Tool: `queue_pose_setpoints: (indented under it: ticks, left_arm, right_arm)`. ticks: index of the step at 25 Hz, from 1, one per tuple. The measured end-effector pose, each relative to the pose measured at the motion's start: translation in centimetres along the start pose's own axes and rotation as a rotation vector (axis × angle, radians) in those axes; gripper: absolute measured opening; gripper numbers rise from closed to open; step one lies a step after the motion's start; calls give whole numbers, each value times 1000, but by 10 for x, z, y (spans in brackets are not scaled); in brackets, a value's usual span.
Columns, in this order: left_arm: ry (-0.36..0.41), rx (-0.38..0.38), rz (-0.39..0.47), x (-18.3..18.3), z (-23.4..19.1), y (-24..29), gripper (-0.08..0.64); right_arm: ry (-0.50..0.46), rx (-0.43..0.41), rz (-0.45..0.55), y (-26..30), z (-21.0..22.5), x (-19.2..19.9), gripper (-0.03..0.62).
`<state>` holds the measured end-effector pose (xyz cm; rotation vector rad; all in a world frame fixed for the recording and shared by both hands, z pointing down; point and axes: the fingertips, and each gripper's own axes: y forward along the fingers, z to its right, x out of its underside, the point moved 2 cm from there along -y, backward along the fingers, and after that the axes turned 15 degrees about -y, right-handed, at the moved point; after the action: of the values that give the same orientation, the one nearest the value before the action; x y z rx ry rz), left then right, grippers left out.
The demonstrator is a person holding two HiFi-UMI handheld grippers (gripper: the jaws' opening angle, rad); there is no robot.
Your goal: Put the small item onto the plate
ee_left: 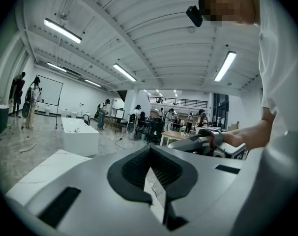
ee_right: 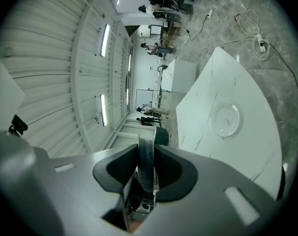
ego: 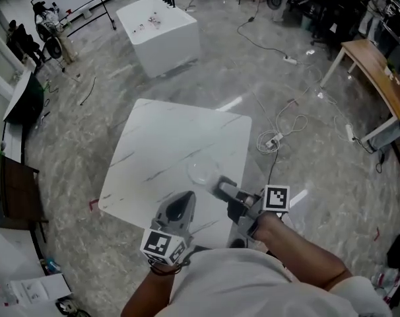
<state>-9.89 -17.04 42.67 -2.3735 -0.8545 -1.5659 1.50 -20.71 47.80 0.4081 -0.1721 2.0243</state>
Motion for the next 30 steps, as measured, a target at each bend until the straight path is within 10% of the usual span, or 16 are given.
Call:
queue_pose_setpoints:
  ticks: [30]
  left_arm:
    - [-149, 61, -251, 115, -223, 125, 6]
  right_arm:
    - [161, 407, -129, 154, 299, 12, 97]
